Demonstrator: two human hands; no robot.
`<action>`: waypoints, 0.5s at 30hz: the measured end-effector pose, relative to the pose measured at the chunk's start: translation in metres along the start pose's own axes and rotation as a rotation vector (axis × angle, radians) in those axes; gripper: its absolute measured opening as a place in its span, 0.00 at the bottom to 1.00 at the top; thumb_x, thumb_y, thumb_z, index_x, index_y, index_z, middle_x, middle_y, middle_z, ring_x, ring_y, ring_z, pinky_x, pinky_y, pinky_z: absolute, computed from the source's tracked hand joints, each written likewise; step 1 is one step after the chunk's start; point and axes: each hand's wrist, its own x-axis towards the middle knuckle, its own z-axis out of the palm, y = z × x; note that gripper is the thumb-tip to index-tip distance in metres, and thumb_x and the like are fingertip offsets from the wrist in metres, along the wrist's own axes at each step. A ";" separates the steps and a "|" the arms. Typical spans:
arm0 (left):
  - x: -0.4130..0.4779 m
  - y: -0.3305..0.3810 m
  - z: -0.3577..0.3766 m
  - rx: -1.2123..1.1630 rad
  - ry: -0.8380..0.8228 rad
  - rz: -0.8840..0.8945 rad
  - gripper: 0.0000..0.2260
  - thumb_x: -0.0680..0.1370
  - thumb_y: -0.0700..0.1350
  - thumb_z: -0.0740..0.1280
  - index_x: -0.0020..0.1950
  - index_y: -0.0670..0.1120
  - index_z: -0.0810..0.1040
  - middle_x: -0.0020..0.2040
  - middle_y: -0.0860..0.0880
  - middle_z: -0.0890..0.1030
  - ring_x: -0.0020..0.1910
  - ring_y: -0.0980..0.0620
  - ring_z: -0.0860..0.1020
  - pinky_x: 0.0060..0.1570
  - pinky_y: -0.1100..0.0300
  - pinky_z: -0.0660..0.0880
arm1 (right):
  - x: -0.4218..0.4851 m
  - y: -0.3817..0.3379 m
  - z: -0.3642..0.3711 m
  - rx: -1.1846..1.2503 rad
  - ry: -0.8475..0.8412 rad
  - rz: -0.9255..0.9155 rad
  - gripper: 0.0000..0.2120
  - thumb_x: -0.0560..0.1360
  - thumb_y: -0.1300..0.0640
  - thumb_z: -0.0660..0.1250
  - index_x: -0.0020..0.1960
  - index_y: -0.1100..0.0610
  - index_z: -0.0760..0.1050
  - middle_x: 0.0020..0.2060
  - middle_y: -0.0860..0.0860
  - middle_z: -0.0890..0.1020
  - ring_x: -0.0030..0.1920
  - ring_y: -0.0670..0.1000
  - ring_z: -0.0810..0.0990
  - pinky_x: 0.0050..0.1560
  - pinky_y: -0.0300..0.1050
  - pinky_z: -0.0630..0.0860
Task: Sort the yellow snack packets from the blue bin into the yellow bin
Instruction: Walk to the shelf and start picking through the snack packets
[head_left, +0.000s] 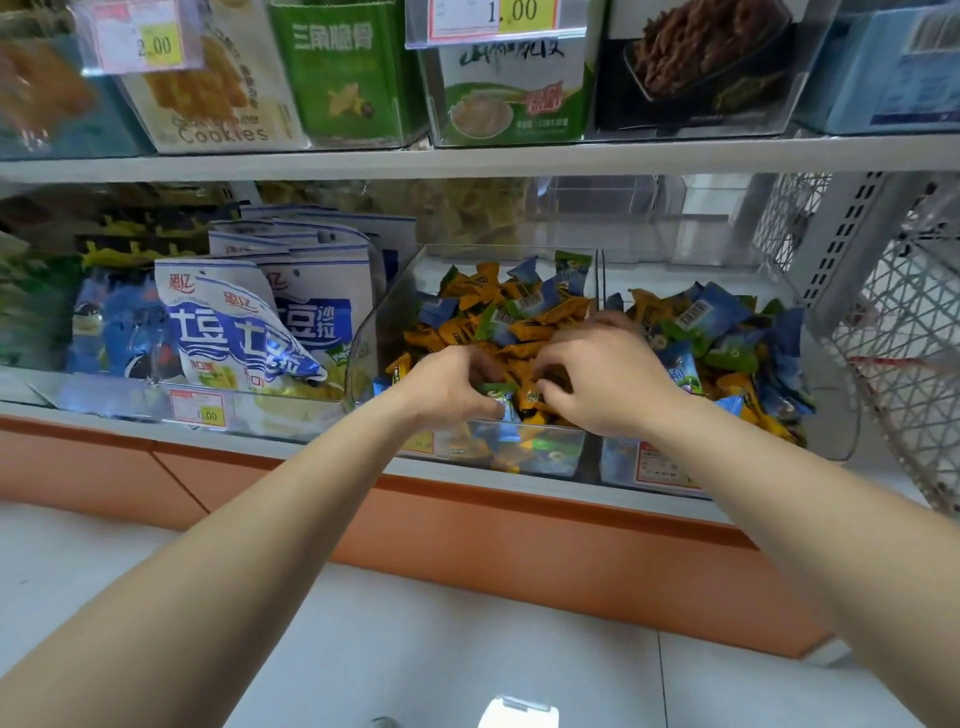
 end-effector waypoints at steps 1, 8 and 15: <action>-0.002 0.000 -0.001 -0.024 0.015 0.013 0.18 0.69 0.50 0.78 0.56 0.54 0.77 0.55 0.54 0.80 0.54 0.52 0.79 0.56 0.53 0.78 | -0.001 0.000 0.000 0.012 -0.003 -0.003 0.10 0.74 0.44 0.64 0.49 0.43 0.82 0.46 0.42 0.83 0.50 0.49 0.79 0.66 0.51 0.65; -0.014 -0.006 -0.018 -0.159 0.107 0.066 0.20 0.73 0.47 0.76 0.63 0.52 0.77 0.59 0.53 0.80 0.59 0.54 0.79 0.59 0.55 0.78 | -0.001 -0.002 -0.010 0.193 0.022 0.023 0.19 0.75 0.45 0.66 0.65 0.47 0.76 0.58 0.45 0.81 0.58 0.50 0.78 0.62 0.51 0.72; -0.022 -0.007 -0.036 -0.448 0.301 0.065 0.19 0.74 0.44 0.76 0.63 0.50 0.77 0.57 0.53 0.81 0.56 0.54 0.81 0.52 0.56 0.81 | 0.005 -0.019 -0.015 0.220 0.007 0.048 0.27 0.78 0.42 0.61 0.75 0.50 0.66 0.69 0.49 0.74 0.68 0.53 0.73 0.64 0.51 0.73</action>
